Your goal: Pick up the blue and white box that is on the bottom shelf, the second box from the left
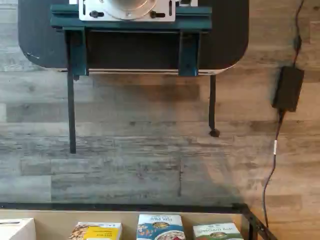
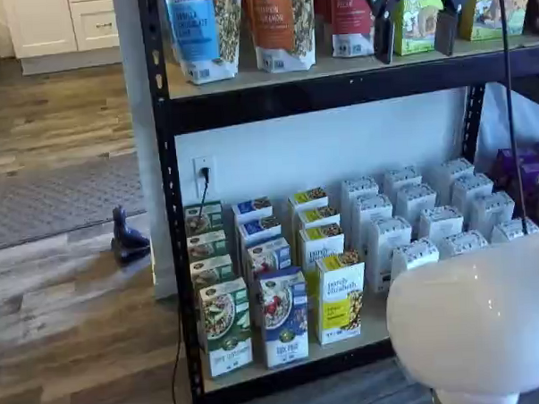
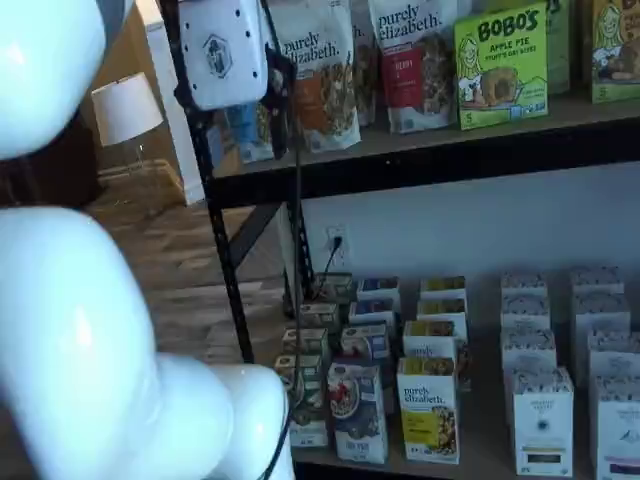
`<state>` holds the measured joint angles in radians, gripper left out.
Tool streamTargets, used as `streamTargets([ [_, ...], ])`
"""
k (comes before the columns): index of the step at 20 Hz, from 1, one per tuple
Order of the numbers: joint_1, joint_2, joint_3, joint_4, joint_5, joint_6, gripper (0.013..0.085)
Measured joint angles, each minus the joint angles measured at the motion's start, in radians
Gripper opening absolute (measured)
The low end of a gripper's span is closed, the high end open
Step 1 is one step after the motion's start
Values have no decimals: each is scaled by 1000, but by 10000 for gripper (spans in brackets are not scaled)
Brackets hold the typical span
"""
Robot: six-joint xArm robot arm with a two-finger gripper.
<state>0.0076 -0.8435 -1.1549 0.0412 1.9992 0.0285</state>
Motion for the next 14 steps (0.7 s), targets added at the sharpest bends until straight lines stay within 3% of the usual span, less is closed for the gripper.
streamTargets([
  [3,0,-36,31,0,-61,-1,850],
  [14,26,-46,89,-38,-123,13,850],
])
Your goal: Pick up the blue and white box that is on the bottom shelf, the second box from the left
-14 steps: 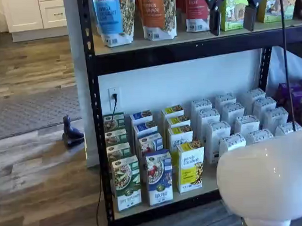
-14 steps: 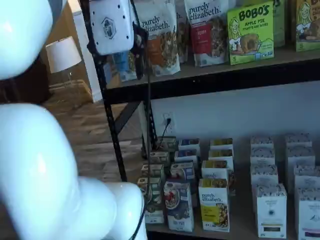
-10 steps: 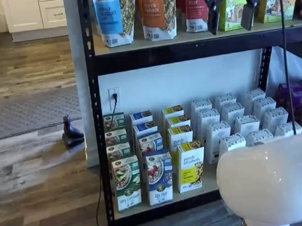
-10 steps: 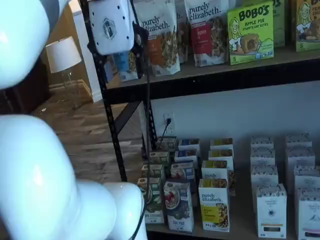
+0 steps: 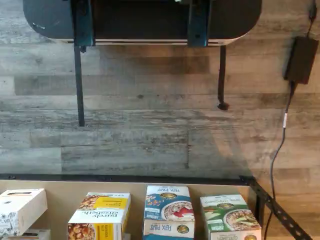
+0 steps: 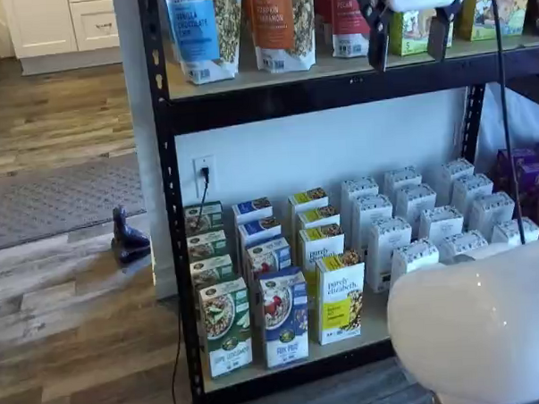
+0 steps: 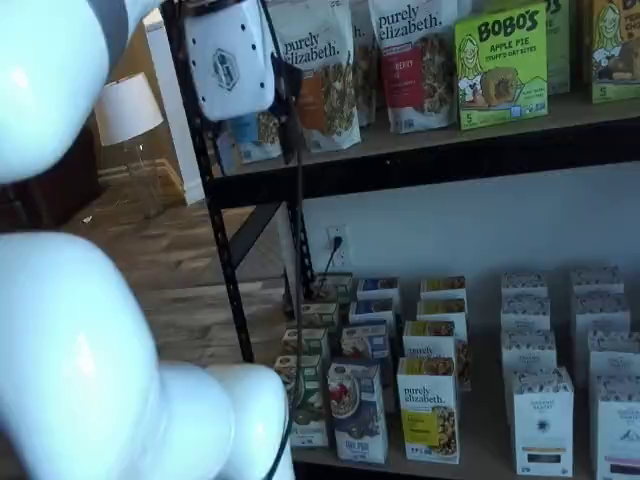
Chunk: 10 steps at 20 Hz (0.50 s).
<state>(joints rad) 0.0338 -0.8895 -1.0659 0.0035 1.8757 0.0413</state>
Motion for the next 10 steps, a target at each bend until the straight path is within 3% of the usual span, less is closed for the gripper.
streamTargets([
  [5,-43,1,58,34,-53,-33,850],
  [10,-11,3,117,-3,-119,-11,850],
])
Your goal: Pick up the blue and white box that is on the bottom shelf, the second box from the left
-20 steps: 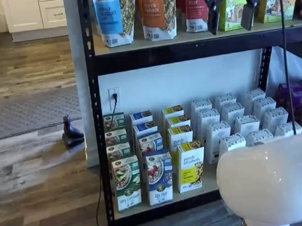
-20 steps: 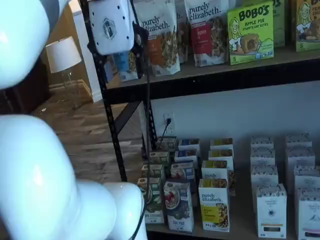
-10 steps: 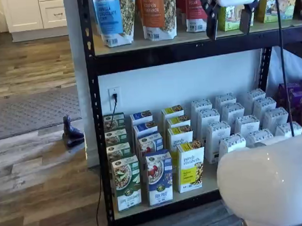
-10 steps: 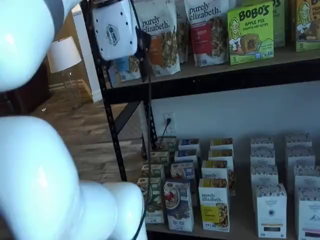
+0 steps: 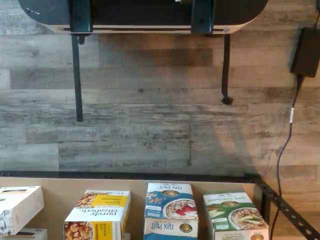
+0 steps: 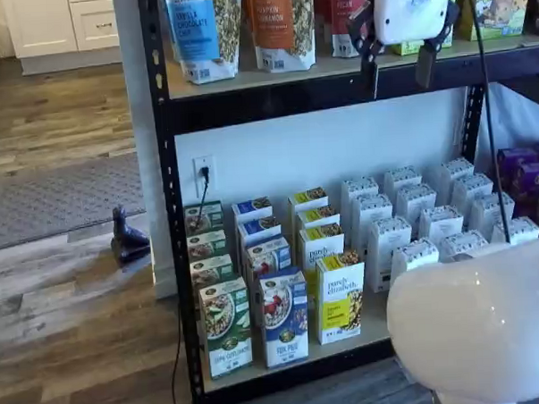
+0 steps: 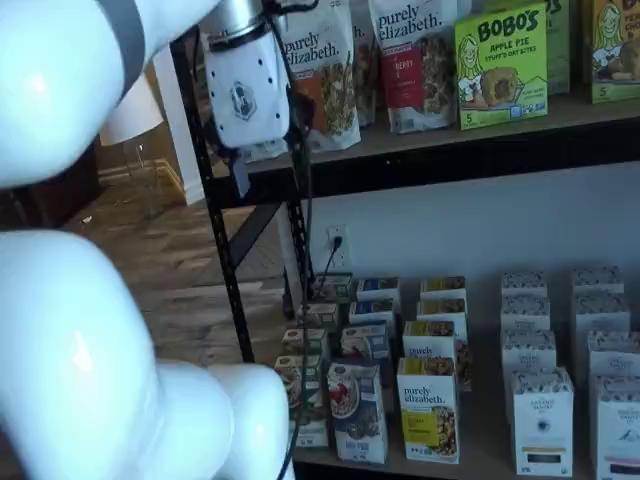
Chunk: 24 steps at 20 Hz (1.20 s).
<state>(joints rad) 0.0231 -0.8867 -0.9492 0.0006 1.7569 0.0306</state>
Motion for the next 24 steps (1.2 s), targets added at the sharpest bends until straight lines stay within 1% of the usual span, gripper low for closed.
streamTargets([
  [6,-1,2,68,14,-83,3,850],
  [8,10,7,86,0,-105,12,850],
  [11,10,17,111,-2,-134,12,850],
  [15,28,35,142,-24,-170,30,850],
  [18,36,42,171,-30,-210,40,850],
  [20,34,47,193,-20,-240,38,850],
  [21,27,56,204,-4,-252,31,850],
  [24,27,73,230,11,-286,30,850],
])
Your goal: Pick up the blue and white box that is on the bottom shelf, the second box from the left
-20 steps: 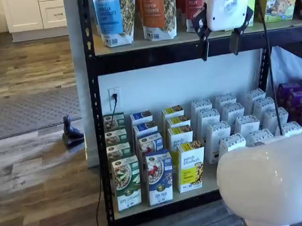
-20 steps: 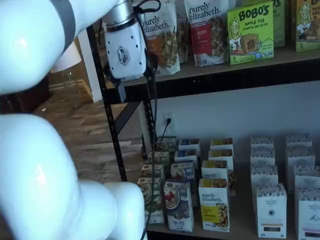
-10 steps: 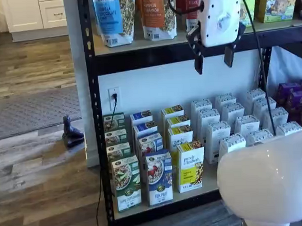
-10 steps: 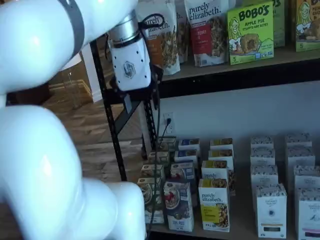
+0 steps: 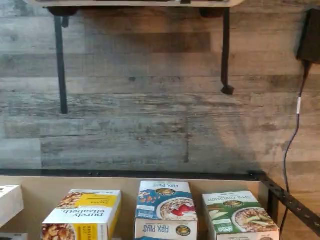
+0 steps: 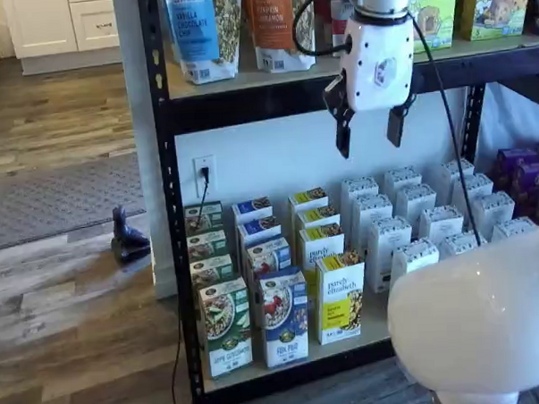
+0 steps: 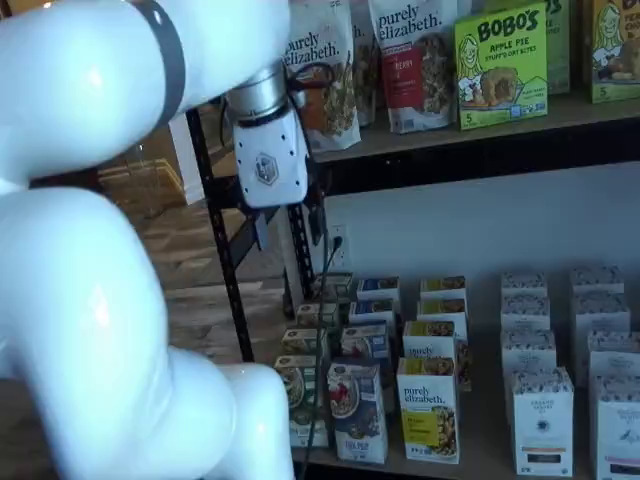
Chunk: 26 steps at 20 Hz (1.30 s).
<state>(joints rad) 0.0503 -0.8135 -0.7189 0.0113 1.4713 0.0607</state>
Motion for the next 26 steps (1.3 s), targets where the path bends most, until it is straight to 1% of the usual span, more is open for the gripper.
streamTargets([
  [3,7,15,28,2,-41,6,850],
  [4,13,19,37,-4,-57,13,850],
  [7,39,20,77,-43,-126,47,850],
  [9,44,19,105,-42,-181,54,850],
  [10,47,28,108,-45,-190,59,850],
  [12,66,62,102,-73,-187,84,850],
  [13,70,80,102,-77,-192,90,850],
  [17,64,122,114,-51,-238,80,850],
  [20,70,166,117,-61,-272,90,850],
  [26,44,255,119,-11,-333,47,850],
])
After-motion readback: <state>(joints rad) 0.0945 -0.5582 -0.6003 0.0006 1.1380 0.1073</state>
